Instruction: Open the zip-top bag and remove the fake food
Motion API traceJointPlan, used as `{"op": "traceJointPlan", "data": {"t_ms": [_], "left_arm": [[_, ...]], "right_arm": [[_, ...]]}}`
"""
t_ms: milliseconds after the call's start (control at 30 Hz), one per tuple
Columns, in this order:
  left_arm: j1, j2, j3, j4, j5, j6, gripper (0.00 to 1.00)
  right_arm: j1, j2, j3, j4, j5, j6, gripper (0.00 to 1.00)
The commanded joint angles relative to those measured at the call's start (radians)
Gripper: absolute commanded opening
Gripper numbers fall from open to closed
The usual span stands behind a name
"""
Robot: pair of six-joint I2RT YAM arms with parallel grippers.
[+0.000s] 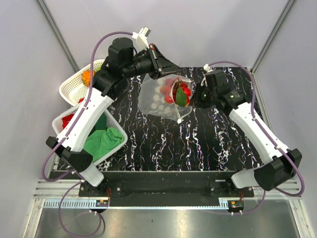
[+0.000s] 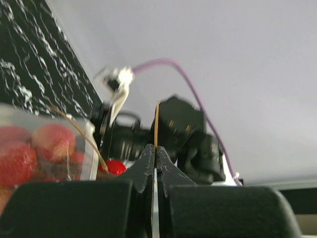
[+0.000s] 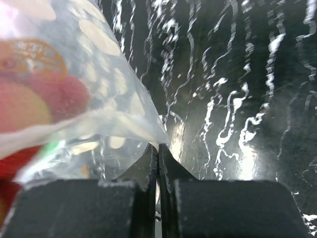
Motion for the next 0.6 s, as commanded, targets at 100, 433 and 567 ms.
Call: {"op": "traceJointPlan", "data": {"t_ms": [100,433,567], "left_arm": [[-0.036,-0.024,-0.07,0.096,0.155,-0.027,0.0],[-0.108,0.037,-0.004,0.131,0.239,-0.024,0.0],[-0.106,0.033,0.03,0.291,0.285,-0.061,0.0]], "right_arm": [[-0.049,0.05,0.145,-0.01,-0.063,0.047,0.0],[-0.052,0.091,0.159,-0.057,-0.065,0.039,0.0],[-0.053,0.097,0.129,-0.067,-0.029,0.032,0.0]]}}
